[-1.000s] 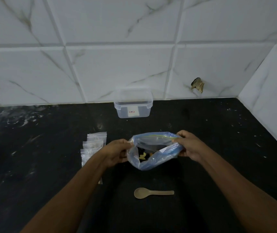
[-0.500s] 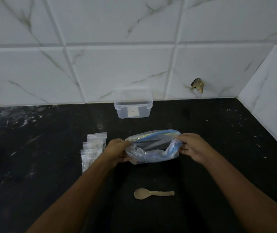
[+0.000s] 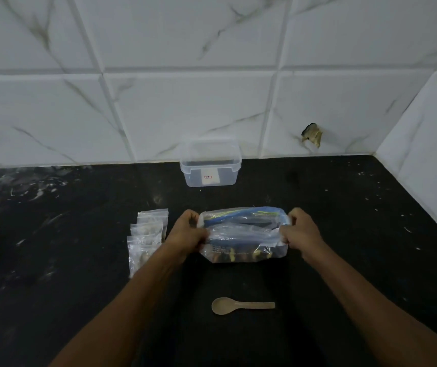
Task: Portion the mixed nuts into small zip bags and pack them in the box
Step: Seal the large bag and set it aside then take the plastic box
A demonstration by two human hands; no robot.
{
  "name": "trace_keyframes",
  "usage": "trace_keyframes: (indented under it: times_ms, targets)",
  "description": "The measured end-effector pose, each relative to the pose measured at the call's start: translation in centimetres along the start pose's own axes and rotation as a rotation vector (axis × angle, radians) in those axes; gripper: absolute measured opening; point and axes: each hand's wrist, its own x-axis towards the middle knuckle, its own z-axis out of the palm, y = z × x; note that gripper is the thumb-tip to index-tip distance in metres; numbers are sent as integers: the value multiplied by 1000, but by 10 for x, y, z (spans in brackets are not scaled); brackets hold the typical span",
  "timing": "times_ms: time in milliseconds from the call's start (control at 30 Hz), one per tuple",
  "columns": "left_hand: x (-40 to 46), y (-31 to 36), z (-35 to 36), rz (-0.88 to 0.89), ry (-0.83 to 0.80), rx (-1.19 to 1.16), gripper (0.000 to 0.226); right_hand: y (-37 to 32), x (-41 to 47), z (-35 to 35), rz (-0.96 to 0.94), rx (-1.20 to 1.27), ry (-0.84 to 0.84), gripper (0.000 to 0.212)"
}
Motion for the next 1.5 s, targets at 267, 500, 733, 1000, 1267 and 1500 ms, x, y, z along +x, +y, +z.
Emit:
trace_keyframes:
  times_ms: [267,500,733,1000,1267,1500]
  targets:
    - [3,-5,-5,11,13,-136,38,-9,-3,-23,185,277,-334,25]
    - [7,4,-13,-238,-48,-422,24,-2,12,-34,370,450,-420,23]
    - [12,13,-24,-210,-145,-225,1,-15,10,-25,117,173,-278,11]
    - [16,21,-13,175,38,753,11,-20,-7,-7,-478,-610,277,3]
    - [15,18,-4,199,147,465,13,-16,0,-38,-91,-17,-320,6]
    - [7,21,-1,411,363,531,20,-10,-8,-20,-481,-578,215,16]
